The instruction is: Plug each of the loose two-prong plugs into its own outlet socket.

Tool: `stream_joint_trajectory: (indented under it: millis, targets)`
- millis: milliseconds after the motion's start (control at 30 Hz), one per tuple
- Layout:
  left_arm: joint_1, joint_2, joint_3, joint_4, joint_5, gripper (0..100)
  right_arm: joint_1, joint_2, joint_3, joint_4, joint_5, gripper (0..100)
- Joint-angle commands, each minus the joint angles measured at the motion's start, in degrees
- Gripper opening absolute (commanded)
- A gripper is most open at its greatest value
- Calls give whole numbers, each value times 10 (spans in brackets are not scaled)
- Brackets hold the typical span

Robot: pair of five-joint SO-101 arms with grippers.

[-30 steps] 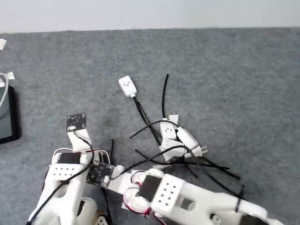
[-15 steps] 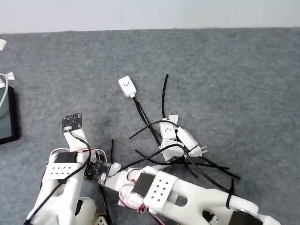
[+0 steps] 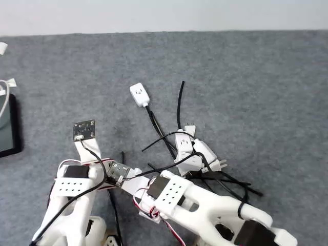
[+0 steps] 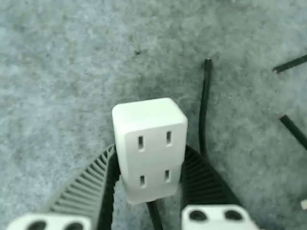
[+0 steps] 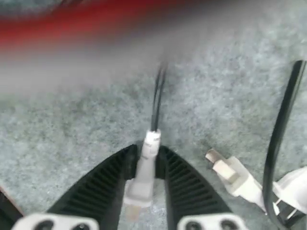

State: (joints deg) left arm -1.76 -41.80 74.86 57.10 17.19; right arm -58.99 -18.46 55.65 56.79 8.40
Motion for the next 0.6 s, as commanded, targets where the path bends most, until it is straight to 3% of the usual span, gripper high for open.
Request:
stream_joint_trajectory:
  millis: [0,133,433,567]
  targets:
    - [4,-1,-26,-9,-5,13,52,-8,-13,-1,-4,4]
    - [4,-1,-26,-10,-4,13,124,-51,-18,4,-8,8]
    - [11,3,-25,-23,-3,13,190,-225,27,19,-23,8]
    - [74,3,-28,-25,27,13,283,-255,29,15,-24,8]
